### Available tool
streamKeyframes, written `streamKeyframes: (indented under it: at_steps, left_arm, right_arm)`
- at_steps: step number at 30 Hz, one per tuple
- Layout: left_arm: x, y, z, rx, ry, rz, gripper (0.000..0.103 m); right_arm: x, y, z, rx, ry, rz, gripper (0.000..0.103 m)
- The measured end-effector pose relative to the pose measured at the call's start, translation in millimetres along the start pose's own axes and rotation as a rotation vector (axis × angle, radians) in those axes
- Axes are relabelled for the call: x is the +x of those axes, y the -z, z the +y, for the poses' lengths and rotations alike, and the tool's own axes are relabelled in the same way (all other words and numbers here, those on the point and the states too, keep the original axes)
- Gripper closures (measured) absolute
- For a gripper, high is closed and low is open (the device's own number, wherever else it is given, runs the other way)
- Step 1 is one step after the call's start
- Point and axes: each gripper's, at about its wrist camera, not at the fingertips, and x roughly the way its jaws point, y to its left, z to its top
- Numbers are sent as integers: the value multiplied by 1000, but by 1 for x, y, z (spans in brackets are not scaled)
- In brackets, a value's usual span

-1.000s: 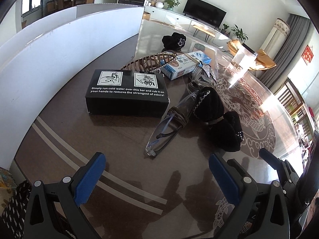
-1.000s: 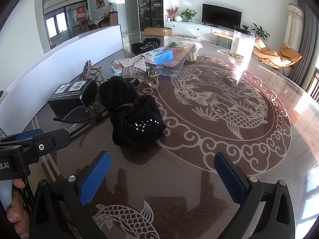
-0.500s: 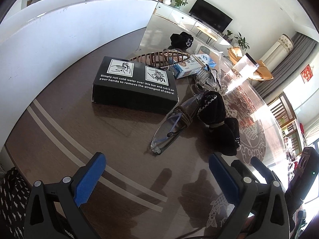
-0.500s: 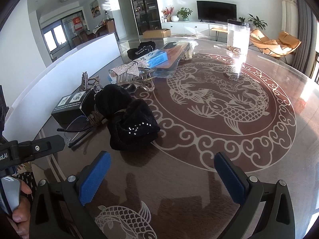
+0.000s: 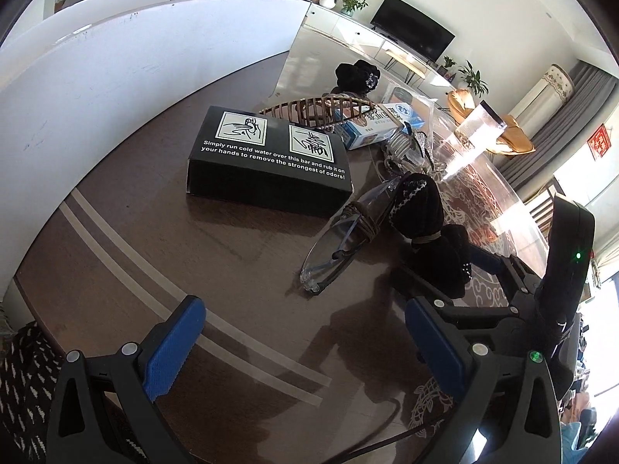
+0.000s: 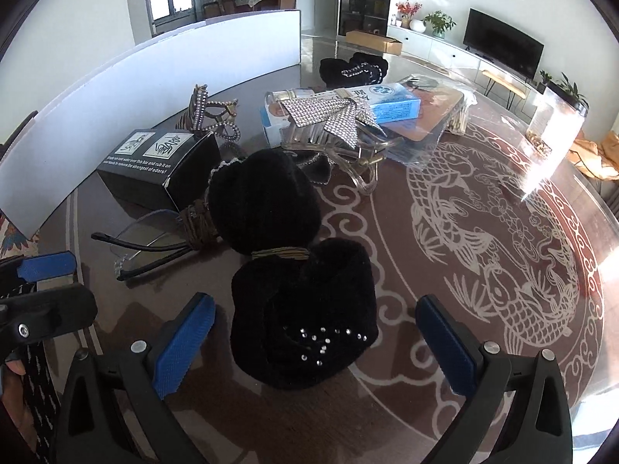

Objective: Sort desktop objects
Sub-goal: 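Move the right tool toward the black earmuffs while the left tool approaches the glasses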

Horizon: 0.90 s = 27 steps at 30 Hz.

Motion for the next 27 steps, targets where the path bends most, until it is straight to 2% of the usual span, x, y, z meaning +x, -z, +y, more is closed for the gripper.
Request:
streamKeyframes:
  at_steps: [2,27]
  left_arm:
    - [1,1,-2,12,-2,3,0]
    - [0,1,-2,9,5,6,0]
  right_arm:
    - [5,-5,-3,-8,-38,10,0]
    - [8,-9,-3,1,-35,3,0]
